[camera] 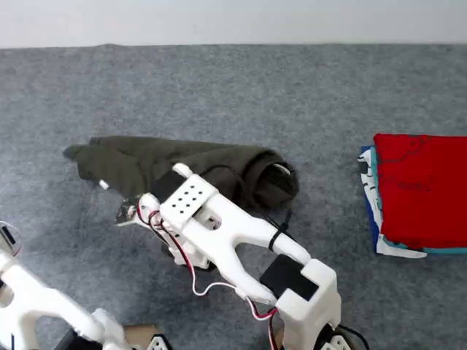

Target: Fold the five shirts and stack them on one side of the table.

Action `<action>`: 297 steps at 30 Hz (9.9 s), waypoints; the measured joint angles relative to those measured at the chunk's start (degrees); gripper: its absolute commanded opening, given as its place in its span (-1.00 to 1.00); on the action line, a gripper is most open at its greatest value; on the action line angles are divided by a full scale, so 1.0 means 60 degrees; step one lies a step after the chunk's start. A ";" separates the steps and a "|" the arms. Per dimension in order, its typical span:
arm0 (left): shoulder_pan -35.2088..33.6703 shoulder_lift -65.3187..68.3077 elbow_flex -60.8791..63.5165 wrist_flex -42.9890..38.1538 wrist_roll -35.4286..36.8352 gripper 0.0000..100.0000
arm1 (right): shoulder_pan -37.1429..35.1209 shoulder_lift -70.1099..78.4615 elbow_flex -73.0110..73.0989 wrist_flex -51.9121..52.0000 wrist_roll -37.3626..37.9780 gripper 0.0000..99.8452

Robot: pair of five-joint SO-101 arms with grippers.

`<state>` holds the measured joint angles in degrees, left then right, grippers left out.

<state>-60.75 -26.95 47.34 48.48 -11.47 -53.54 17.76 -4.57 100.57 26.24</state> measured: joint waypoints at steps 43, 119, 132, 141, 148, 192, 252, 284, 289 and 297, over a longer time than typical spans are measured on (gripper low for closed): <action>0.0000 0.0000 0.0000 0.0000 -0.0029 -0.67 | -0.0747 -0.0220 0.0718 0.0000 -0.1055 -0.55; 0.0821 0.0000 -0.2667 0.3839 -0.0029 -0.67 | 0.3165 -0.8029 0.2359 -0.0015 -0.0601 -0.98; 0.4088 -0.0015 -0.2989 0.5377 -0.0469 -0.67 | 0.6212 -1.2791 0.6330 0.0000 0.0718 -0.98; 0.5905 -0.0029 -0.0791 0.5143 -0.1685 -0.66 | 0.6344 -1.2791 0.6769 0.0000 0.0762 -0.98; 0.6022 -0.0029 0.0147 0.3209 -0.1949 -0.66 | 0.6344 -1.2791 0.7341 -0.0557 0.0762 -0.98; 0.8440 1.0256 -1.4242 0.8381 -0.0571 -0.67 | 0.6418 -0.9626 0.5993 -0.0996 0.0762 -0.98; 0.8308 0.9245 -0.7707 0.6432 -0.4161 -0.99 | 0.8571 -0.9612 0.6022 -0.1114 0.0762 -0.98; 0.8557 -0.1626 -0.7722 0.4513 -0.2916 -0.99 | 0.8571 -0.9700 -0.1201 -0.5685 0.2784 -0.98; 0.8557 -0.2242 -0.7722 0.3458 -0.2989 -0.99 | 0.8571 -0.9700 -0.2066 -0.6667 0.3853 -0.98; 0.8557 -0.3941 -0.7722 0.2930 -0.4234 -0.99 | 0.8733 -0.9978 -0.3736 -0.7048 0.4952 -0.98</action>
<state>-9.41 -50.59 1.01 66.07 -36.88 -1.14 -42.11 -26.99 58.29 55.96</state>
